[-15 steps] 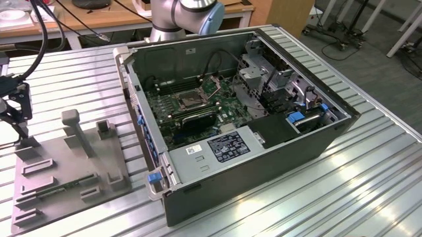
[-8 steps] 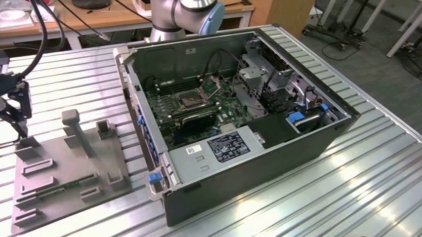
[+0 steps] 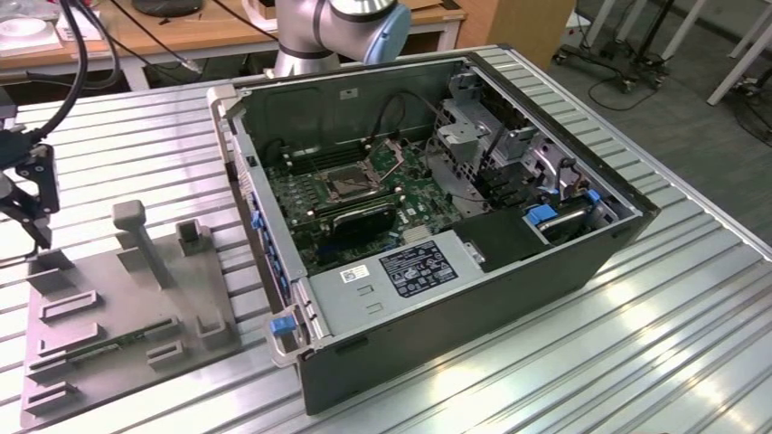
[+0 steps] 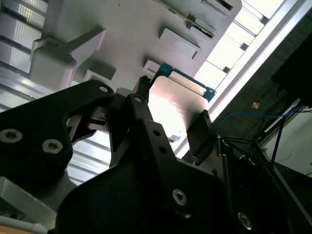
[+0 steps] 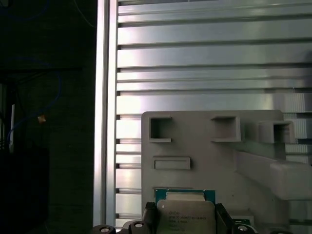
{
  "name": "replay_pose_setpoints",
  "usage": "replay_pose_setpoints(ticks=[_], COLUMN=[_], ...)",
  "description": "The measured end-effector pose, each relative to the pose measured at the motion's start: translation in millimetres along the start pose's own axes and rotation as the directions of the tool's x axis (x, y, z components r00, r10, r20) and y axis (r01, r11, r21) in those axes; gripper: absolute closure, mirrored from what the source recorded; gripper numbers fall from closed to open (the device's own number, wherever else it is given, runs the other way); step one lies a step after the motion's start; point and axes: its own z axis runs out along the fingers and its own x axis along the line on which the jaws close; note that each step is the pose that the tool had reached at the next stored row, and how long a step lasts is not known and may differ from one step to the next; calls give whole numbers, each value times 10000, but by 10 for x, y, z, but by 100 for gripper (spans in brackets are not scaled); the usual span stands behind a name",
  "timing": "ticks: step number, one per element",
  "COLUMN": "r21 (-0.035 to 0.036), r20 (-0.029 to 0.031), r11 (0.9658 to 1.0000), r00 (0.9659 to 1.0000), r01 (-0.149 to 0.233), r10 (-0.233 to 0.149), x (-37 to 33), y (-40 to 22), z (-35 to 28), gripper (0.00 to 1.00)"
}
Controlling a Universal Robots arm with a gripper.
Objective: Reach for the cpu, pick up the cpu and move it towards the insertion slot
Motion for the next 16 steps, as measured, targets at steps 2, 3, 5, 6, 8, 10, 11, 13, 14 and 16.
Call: replay_pose_setpoints(ticks=[2,3,5,6,8,10,11,13,14,16], r21=[0,1,0,0,2,1,0,0,1,1], r20=[0,0,1,1,-2,-1,0,0,0,0], r11=[10000,10000,10000,10000,10000,10000,10000,10000,10000,10000], r00=[10000,10000,10000,10000,10000,10000,10000,10000,10000,10000], r01=[0,-1,-1,-1,-3,-1,-2,-1,-1,-1], r10=[0,1,1,1,3,1,2,1,1,1], x=[-22,-33,-55,-61,-67,-72,-73,-75,-76,-78], y=[1,2,5,6,7,7,7,8,8,8], z=[0,0,0,0,-3,-10,-16,-31,-39,-56], gripper=[45,45,45,45,45,45,45,45,45,45])
